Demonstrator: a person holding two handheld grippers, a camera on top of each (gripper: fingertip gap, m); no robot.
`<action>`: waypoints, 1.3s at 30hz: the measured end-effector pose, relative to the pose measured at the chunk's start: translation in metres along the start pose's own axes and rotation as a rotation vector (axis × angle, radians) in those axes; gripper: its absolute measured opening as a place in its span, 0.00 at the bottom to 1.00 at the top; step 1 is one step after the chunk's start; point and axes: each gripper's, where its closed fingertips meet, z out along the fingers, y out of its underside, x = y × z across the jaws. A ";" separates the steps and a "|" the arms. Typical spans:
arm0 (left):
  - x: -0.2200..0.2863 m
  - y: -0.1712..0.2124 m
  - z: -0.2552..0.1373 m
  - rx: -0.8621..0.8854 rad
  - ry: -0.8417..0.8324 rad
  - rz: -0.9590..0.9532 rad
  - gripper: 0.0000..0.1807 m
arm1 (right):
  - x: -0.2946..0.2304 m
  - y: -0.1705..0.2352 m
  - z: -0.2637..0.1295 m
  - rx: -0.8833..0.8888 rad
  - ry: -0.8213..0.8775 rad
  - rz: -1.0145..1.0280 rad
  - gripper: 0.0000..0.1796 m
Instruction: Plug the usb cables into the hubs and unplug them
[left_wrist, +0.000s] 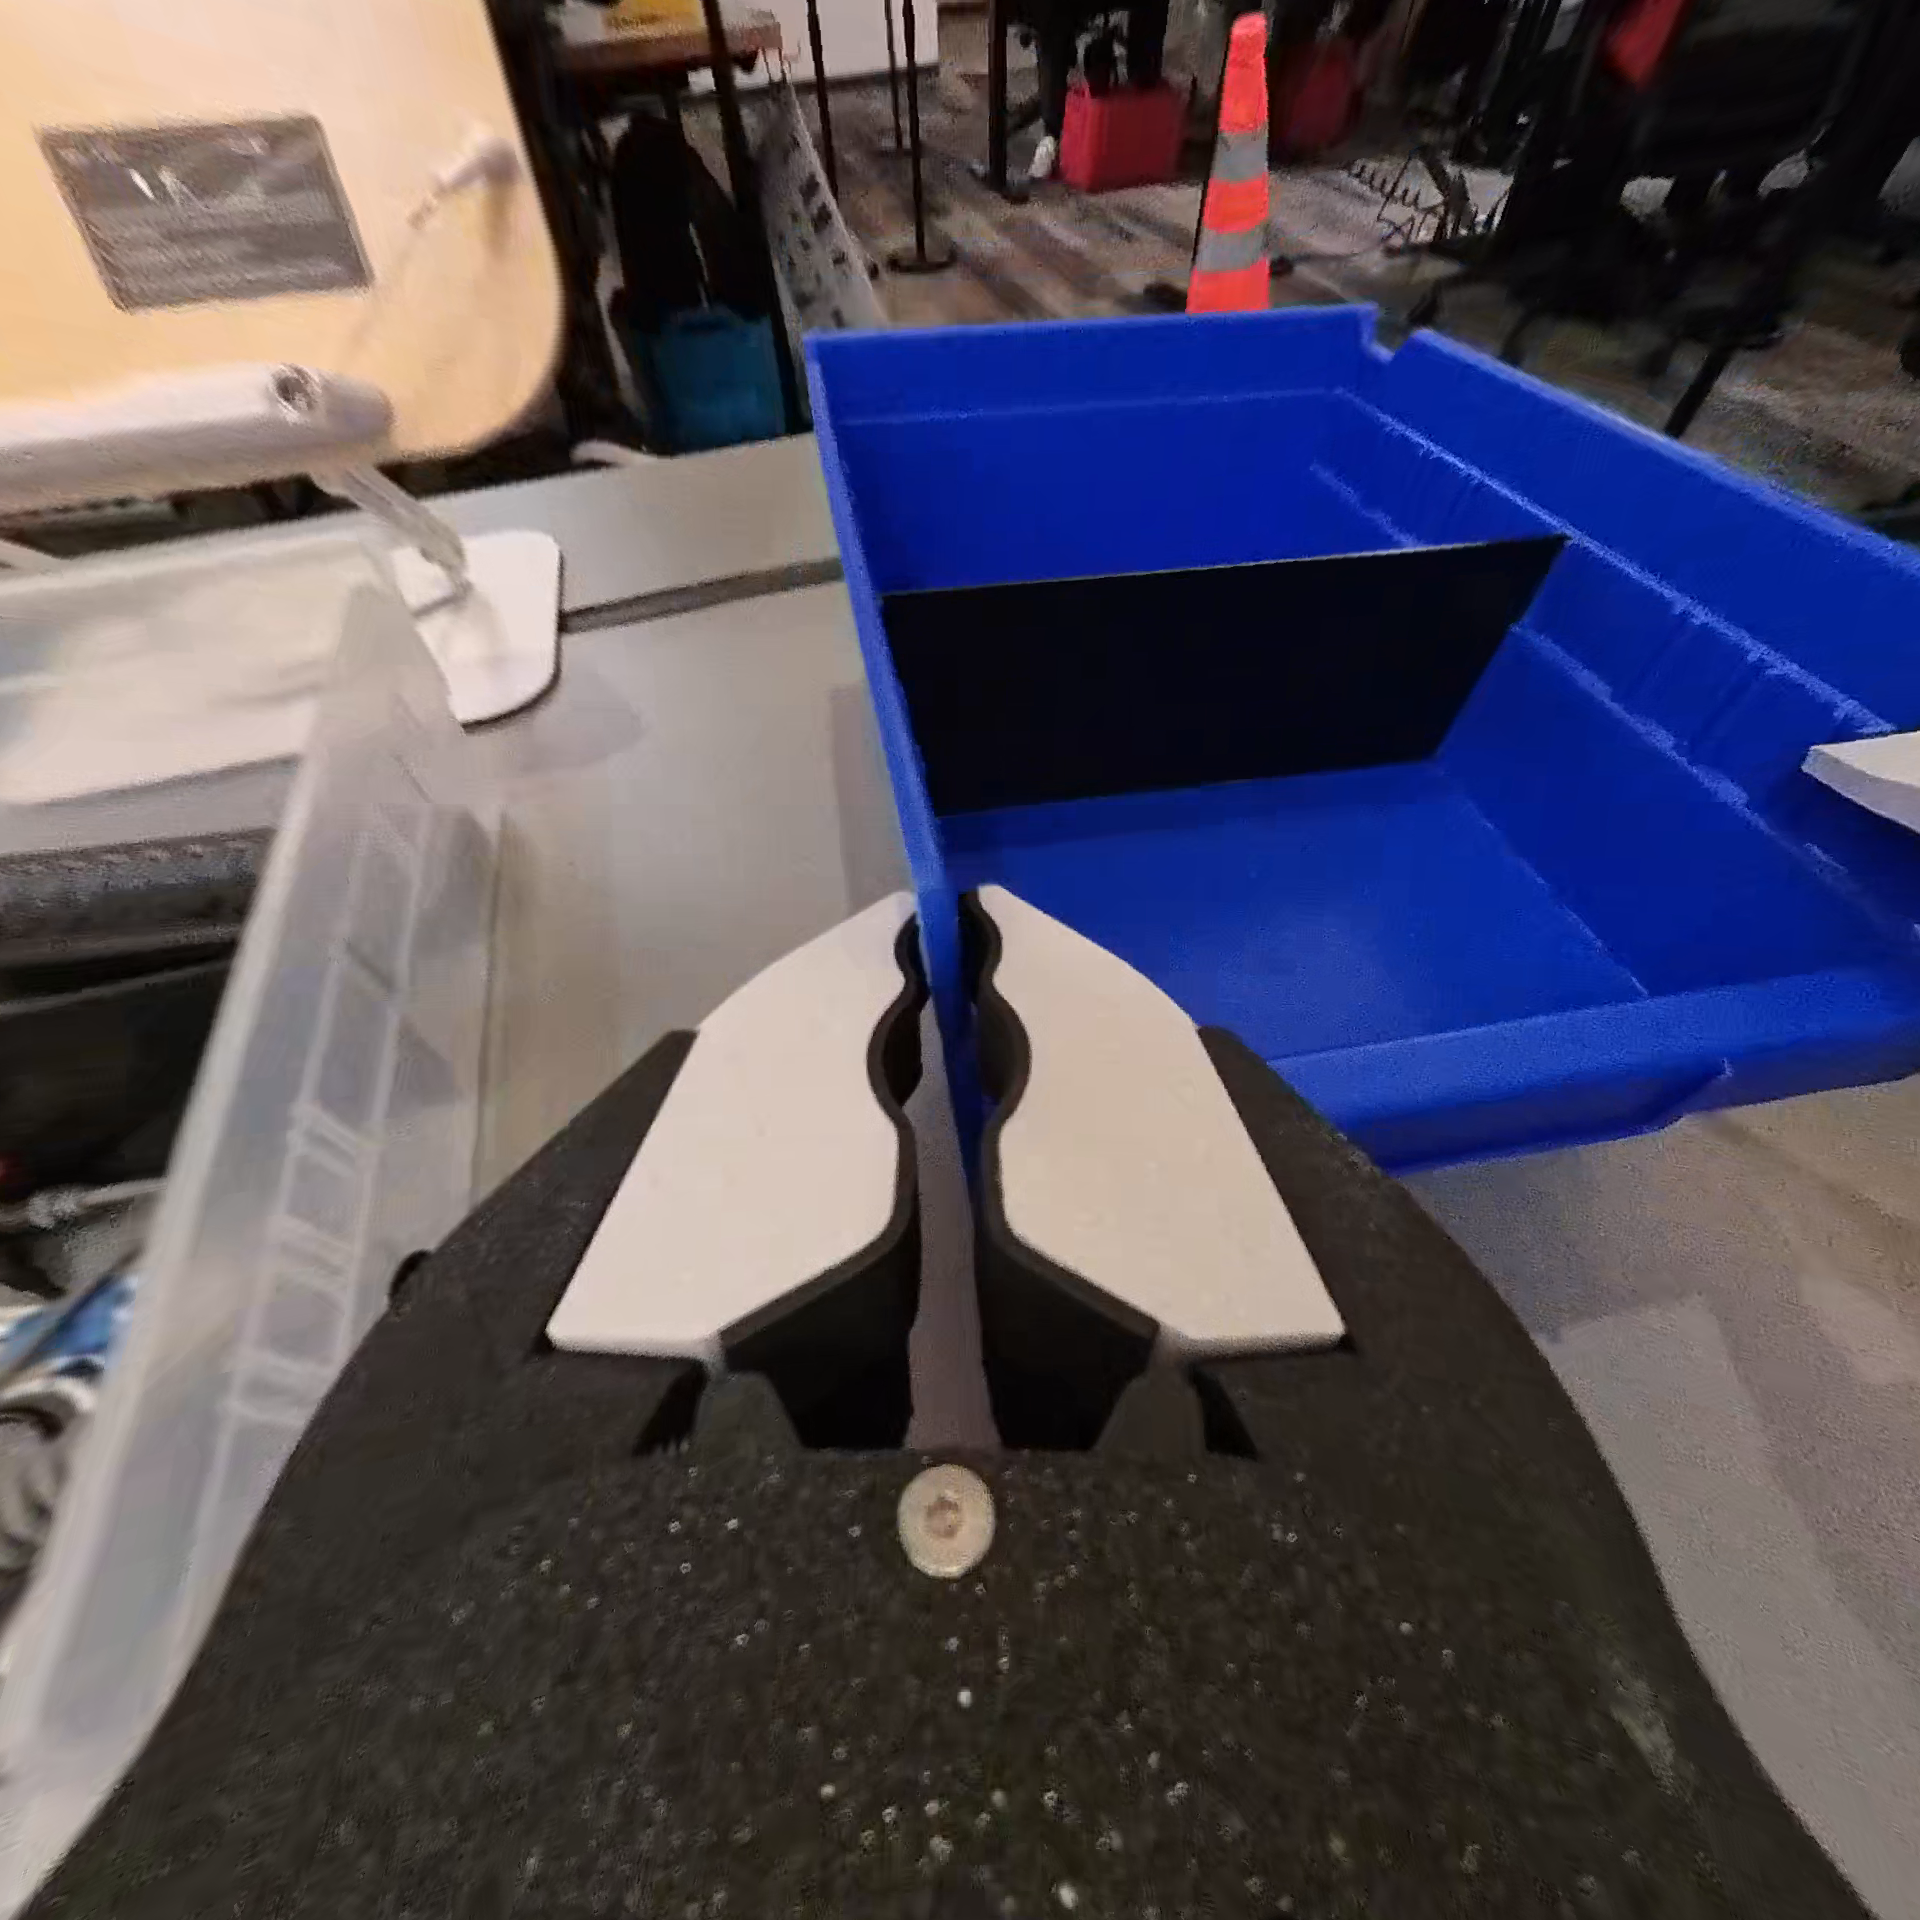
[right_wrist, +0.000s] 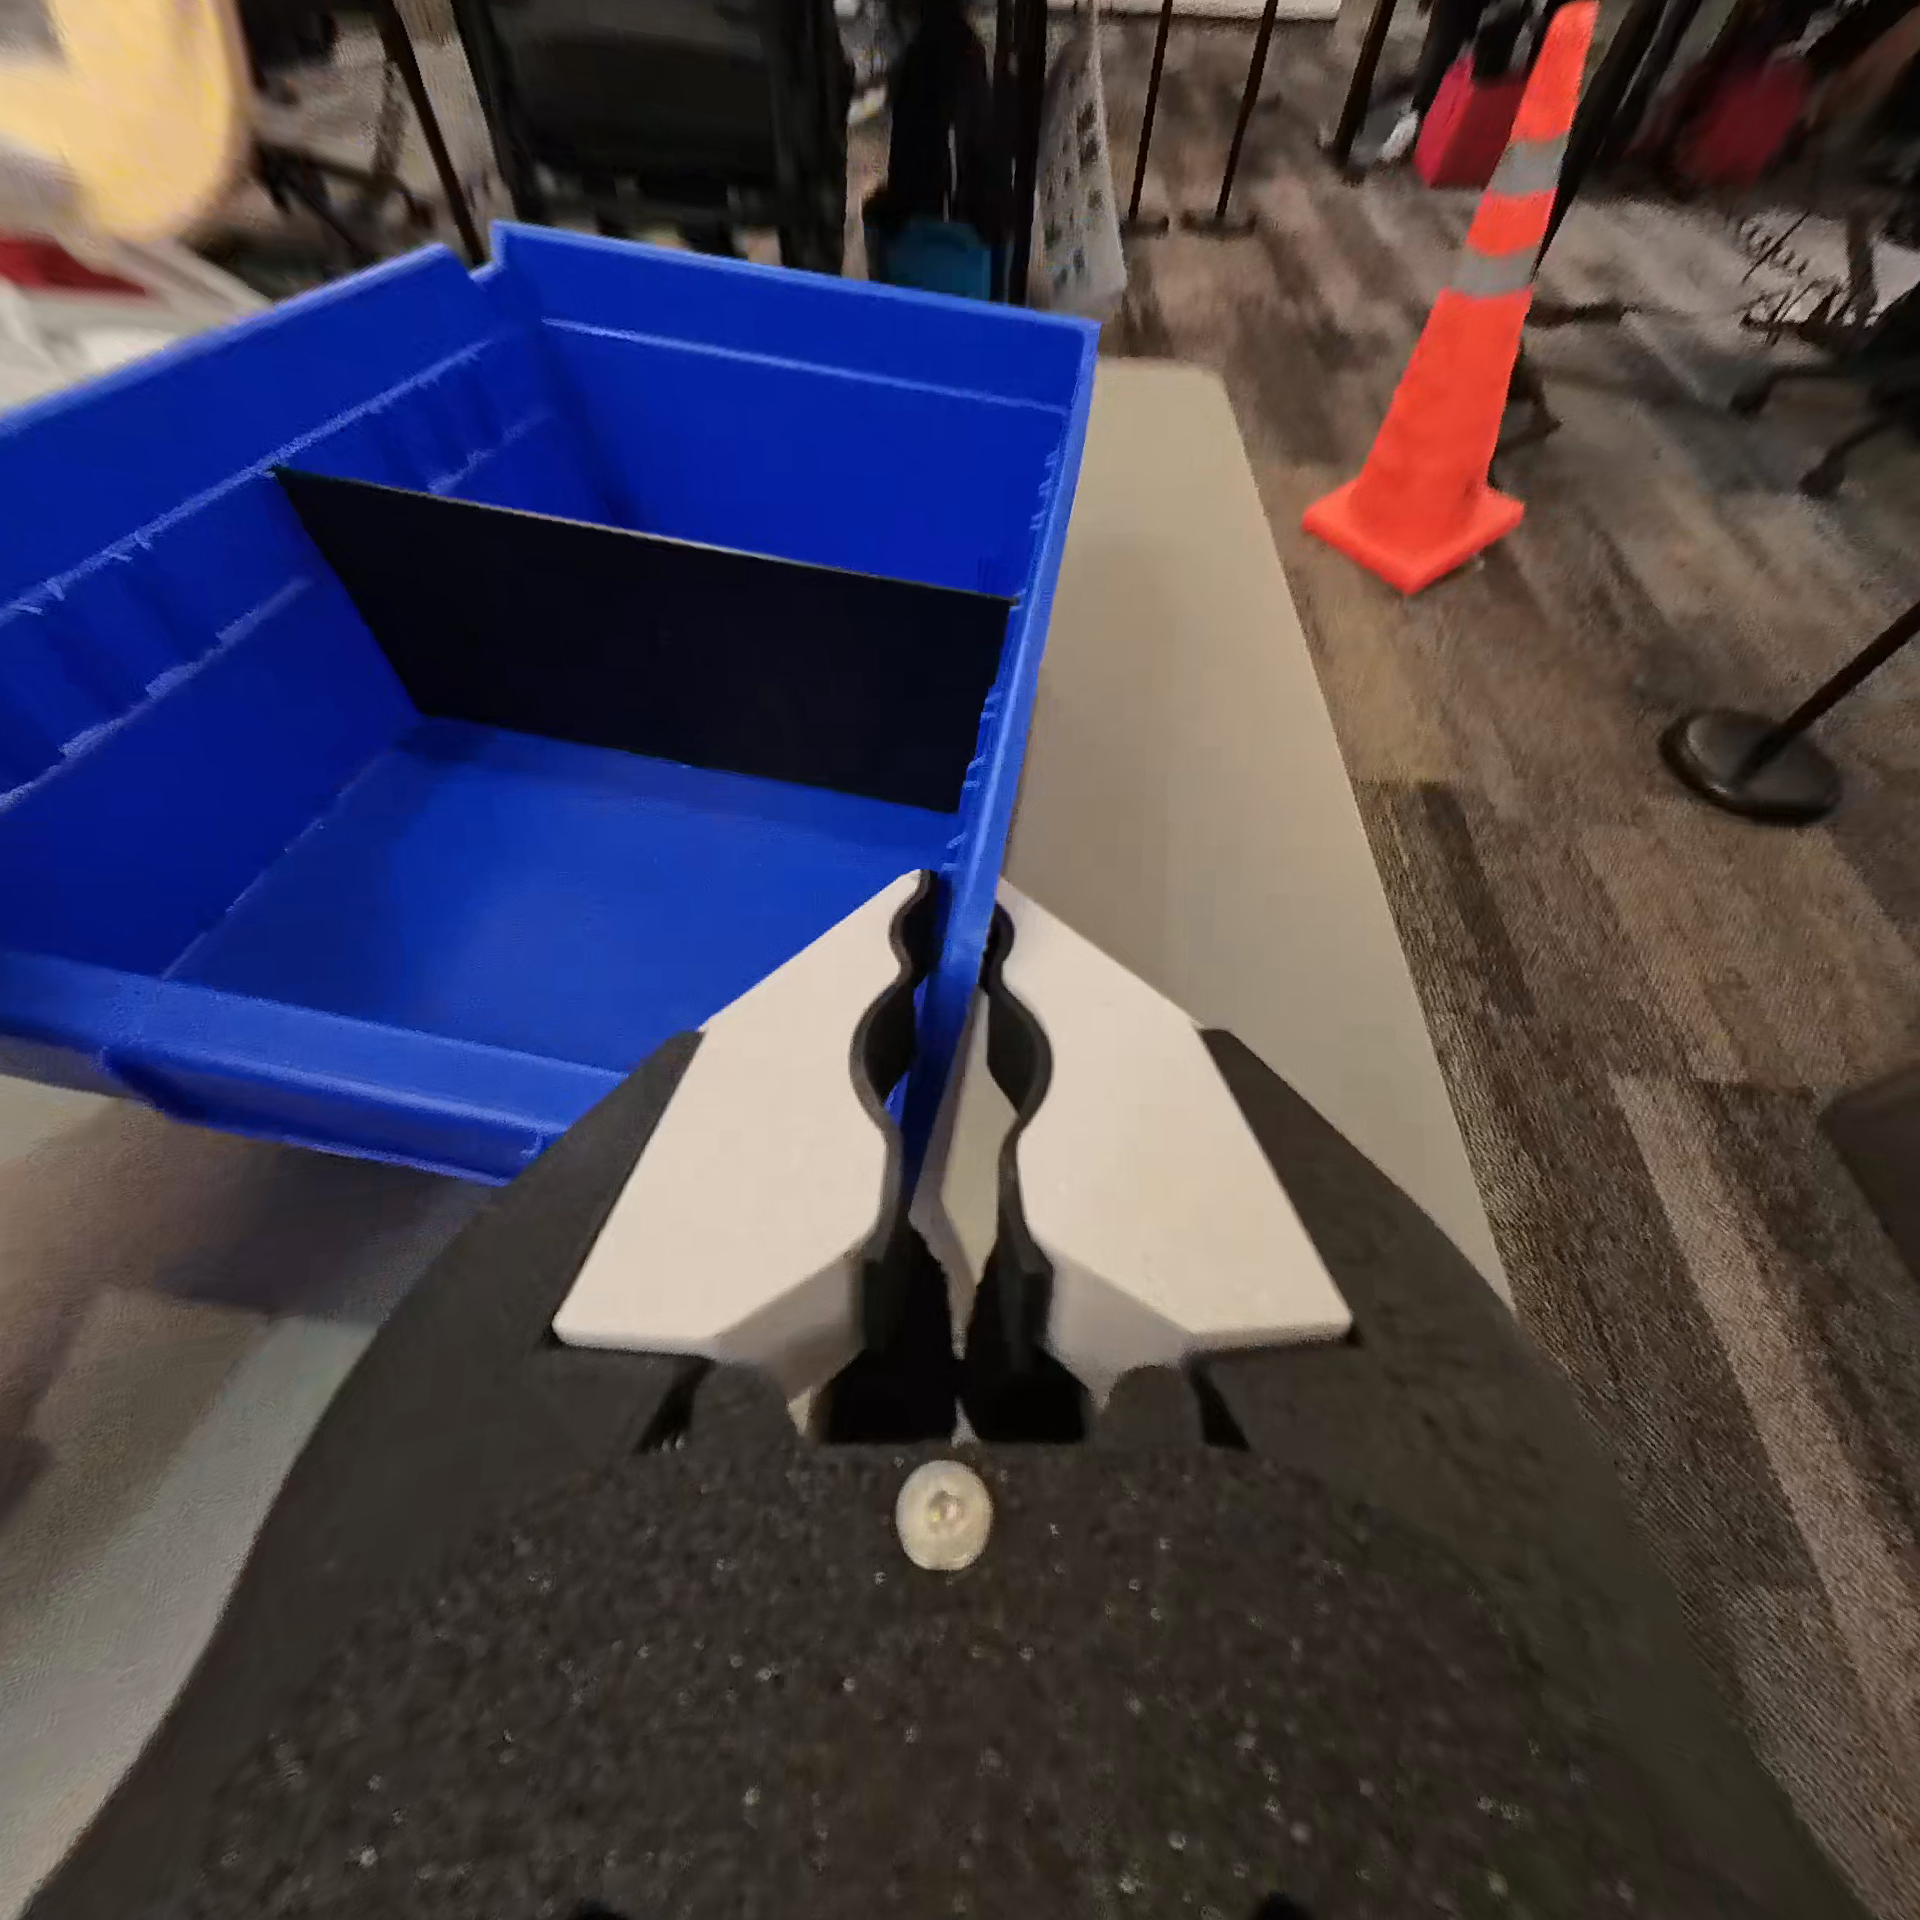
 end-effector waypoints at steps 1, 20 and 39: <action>0.005 0.009 0.003 -0.001 0.004 -0.002 0.03 | 0.005 0.006 0.002 -0.004 -0.001 -0.029 0.03; 0.025 0.002 -0.092 0.111 0.394 0.199 0.18 | 0.047 -0.063 -0.059 0.147 0.223 0.012 0.23; -0.311 0.051 -0.176 0.226 0.028 -0.056 0.34 | -0.319 -0.002 -0.029 0.150 -0.323 -0.065 0.39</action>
